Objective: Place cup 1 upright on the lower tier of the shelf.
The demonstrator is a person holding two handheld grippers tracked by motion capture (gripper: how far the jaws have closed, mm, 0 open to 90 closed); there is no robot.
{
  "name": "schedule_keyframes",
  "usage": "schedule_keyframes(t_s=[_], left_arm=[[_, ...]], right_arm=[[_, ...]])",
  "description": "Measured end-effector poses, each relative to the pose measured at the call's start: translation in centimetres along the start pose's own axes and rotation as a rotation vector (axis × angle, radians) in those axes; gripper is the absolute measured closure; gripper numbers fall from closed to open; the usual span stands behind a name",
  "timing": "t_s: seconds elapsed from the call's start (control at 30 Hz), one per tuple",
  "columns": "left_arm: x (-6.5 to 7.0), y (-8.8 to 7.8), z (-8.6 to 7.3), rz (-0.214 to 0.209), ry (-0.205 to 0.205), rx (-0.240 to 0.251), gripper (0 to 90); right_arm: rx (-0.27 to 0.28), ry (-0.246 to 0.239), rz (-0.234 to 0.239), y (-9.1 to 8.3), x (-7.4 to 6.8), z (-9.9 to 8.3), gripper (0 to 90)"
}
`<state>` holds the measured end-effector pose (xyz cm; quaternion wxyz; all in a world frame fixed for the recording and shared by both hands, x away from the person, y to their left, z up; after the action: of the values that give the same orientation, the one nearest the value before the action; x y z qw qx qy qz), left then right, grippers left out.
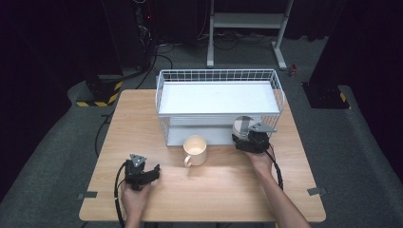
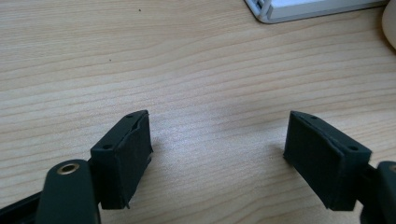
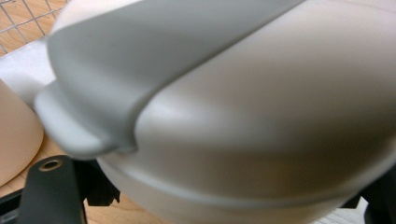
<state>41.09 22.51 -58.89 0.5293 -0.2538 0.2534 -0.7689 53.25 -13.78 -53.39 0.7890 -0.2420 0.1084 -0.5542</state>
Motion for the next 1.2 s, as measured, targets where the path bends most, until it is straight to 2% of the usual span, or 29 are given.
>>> schedule_keyframes(t_s=[0.3,0.5,0.6,0.63,1.07,1.2], left_arm=[[0.0,0.0,0.0,0.0,0.0,0.0,22.9],[0.0,0.0,0.0,0.0,0.0,0.0,22.9],[0.0,0.0,0.0,0.0,0.0,0.0,22.9],[0.0,0.0,0.0,0.0,0.0,0.0,22.9],[0.0,0.0,0.0,0.0,0.0,0.0,22.9],[0.0,0.0,0.0,0.0,0.001,0.0,22.9]], right_arm=[[-0.045,0.029,0.022,-0.1,0.0,-0.6,13.9],[-0.07,0.006,0.005,-0.4,-0.1,-0.9,14.9],[-0.068,-0.003,0.005,-0.6,0.0,-0.9,16.4],[-0.075,0.009,0.005,-0.8,0.0,-1.0,18.0],[-0.065,-0.009,-0.006,-1.2,0.0,-1.4,18.5],[-0.066,0.001,-0.006,-1.1,-0.1,-1.4,18.7]])
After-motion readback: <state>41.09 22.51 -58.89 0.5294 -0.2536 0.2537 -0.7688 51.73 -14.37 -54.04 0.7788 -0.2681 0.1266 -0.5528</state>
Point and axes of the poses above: each handheld gripper's, and its own axes: y roughly forward along the jaws, z roughly out of its top, x roughly to its right, the point moved 9 cm from there along y, roughly forward along the jaws, and after that the axes turned 11 degrees about -z, right-handed, at the moved point
